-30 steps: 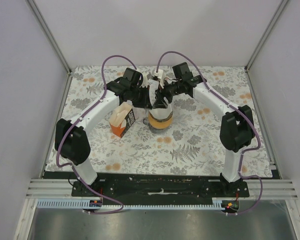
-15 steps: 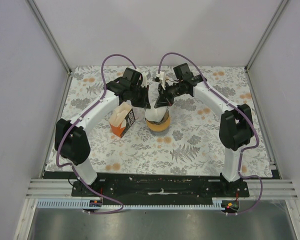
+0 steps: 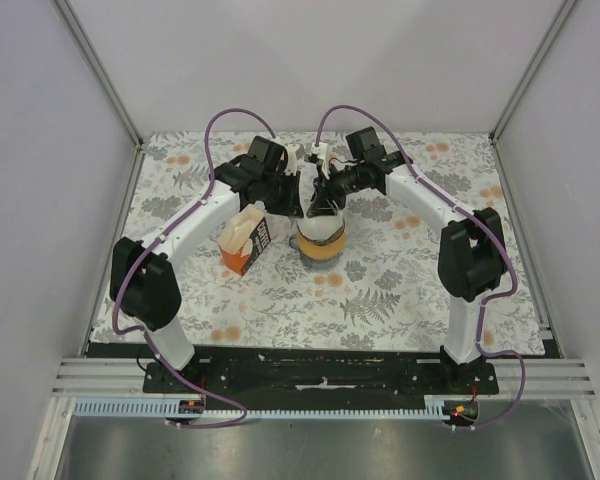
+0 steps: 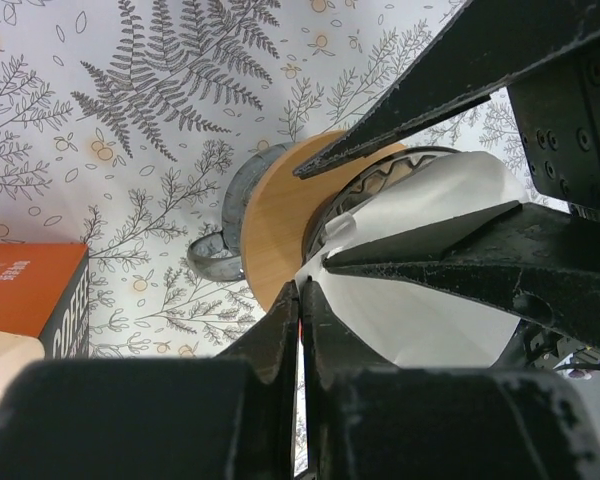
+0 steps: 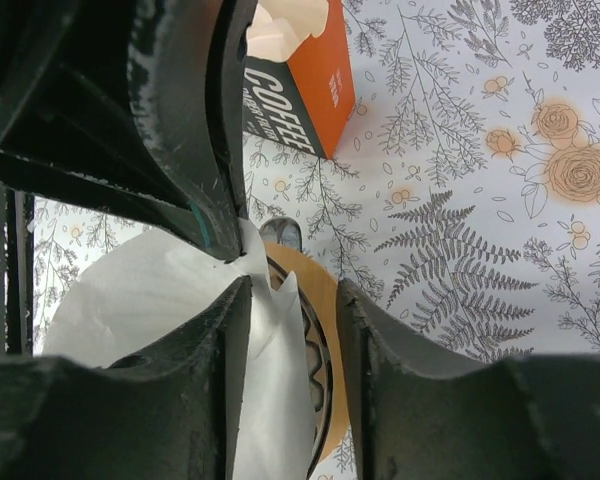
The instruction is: Place the coffee filter in the dripper
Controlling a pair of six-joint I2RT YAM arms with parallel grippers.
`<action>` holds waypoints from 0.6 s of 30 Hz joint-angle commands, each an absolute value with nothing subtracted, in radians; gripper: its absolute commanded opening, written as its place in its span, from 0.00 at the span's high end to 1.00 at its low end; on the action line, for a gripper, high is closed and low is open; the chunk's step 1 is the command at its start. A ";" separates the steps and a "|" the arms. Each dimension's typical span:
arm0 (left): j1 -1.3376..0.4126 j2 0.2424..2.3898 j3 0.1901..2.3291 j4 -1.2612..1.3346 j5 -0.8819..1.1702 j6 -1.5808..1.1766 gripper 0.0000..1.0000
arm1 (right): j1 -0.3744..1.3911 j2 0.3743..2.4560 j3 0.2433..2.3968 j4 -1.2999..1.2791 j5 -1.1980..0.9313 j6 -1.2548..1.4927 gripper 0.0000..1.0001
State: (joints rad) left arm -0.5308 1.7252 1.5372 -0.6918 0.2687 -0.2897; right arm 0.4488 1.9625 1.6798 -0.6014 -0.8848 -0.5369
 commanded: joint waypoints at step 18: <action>-0.555 1.710 1.545 -0.655 0.279 -0.262 0.95 | 0.442 1.908 1.643 -0.514 -0.885 -0.470 0.58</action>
